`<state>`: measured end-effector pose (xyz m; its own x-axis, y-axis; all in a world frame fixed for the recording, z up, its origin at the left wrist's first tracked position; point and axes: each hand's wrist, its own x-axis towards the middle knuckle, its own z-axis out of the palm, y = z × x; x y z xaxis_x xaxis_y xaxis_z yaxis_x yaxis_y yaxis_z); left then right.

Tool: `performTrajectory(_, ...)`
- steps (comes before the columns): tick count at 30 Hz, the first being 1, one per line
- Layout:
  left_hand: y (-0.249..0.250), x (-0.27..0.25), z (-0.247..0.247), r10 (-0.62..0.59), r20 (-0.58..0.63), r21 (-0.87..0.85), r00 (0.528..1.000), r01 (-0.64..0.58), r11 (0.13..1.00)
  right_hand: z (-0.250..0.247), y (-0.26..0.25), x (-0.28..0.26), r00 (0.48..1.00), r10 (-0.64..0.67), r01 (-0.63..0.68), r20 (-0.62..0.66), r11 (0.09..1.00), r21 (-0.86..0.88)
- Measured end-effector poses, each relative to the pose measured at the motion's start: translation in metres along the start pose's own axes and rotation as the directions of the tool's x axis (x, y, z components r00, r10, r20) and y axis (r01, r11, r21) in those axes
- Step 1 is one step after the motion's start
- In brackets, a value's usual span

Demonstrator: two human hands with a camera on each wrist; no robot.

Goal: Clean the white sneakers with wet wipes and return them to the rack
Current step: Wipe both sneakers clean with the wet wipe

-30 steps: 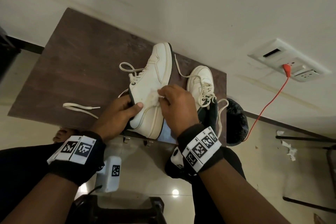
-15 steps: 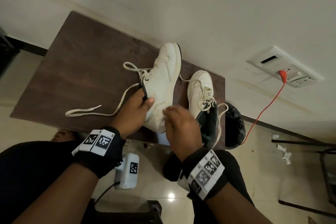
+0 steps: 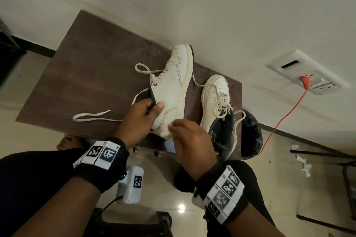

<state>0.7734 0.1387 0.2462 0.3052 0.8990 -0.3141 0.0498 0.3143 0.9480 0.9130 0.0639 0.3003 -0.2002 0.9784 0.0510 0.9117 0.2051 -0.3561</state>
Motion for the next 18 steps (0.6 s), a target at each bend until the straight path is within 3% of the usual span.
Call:
performTrajectory(3, -0.002, -0.005, -0.002, -0.046, 0.095, -0.033, 0.994, 0.049, 0.998, -0.001, 0.002, 0.007, 1.000, -0.007, 0.007, 0.018, 0.999, -0.035)
performTrajectory(7, -0.004, -0.012, -0.007, -0.041, 0.271, -0.113, 0.962, 0.074, 0.991, 0.000, 0.001, 0.063, 0.995, 0.083, -0.087, -0.054, 0.994, -0.070)
performTrajectory(12, -0.012, -0.006, -0.019, 0.026, 0.245, 0.004, 0.969, -0.027, 1.000, 0.000, -0.009, 0.099, 0.996, 0.091, -0.093, -0.019, 0.988, -0.127)
performTrajectory(18, -0.016, -0.008, -0.018, 0.070, 0.259, 0.165, 0.963, -0.115, 0.980, -0.002, 0.000, 0.048, 0.997, -0.065, 0.068, 0.043, 0.995, -0.078)
